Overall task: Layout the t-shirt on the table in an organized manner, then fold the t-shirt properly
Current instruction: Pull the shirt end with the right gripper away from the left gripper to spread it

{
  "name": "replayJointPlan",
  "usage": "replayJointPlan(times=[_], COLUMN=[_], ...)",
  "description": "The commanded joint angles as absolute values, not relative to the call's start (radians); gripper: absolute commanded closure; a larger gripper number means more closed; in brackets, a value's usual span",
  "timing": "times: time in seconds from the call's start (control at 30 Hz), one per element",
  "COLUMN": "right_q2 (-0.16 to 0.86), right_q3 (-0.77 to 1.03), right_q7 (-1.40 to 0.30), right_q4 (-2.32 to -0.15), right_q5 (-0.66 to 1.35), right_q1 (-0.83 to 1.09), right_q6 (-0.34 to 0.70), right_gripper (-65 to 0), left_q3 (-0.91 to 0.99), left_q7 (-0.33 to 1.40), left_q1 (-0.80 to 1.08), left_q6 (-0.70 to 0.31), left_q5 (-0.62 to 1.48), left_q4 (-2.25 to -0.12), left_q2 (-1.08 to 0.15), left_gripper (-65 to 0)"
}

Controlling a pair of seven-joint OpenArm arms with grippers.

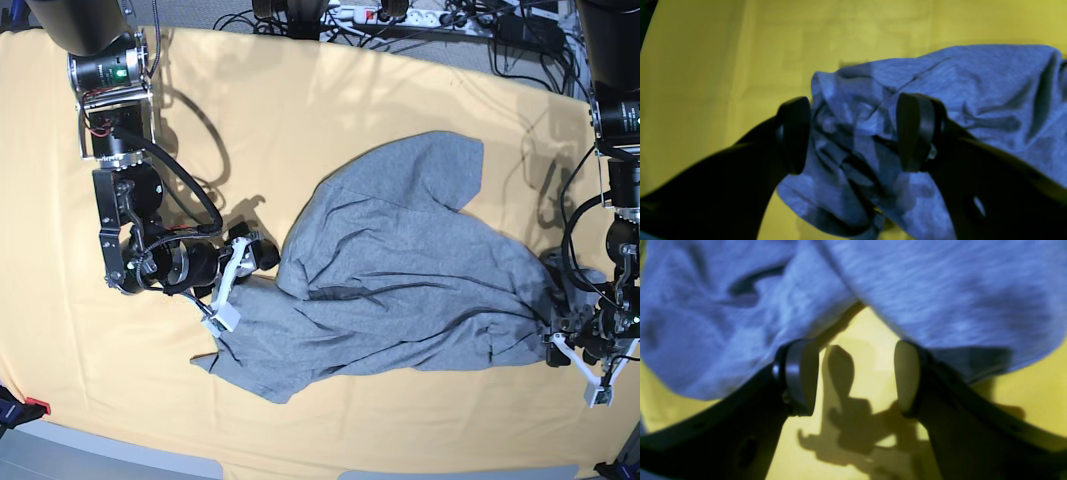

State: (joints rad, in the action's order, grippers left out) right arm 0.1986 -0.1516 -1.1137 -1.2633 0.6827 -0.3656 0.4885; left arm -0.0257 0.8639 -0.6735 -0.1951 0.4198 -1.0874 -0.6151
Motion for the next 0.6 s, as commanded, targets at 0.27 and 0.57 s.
replayJointPlan(times=[0.27,0.57], right_q2=[0.111,0.120], right_q3=[-0.150,-0.097], right_q7=[-1.122,-1.341], right_q4=[-1.276,-1.277], right_q5=[0.683,0.830], right_q1=[-0.388,-0.424], right_q6=[0.486,0.577], right_gripper=[-37.8,-37.8], left_q3=[-0.017,-0.017], left_q7=[0.843,0.847], left_q1=[-0.706,-0.706], left_q6=[-0.195,-0.203], left_q5=[0.447,0.450], left_q4=[-1.104,-1.104], left_q2=[-0.632,-0.631], left_gripper=[-40.5,-40.5])
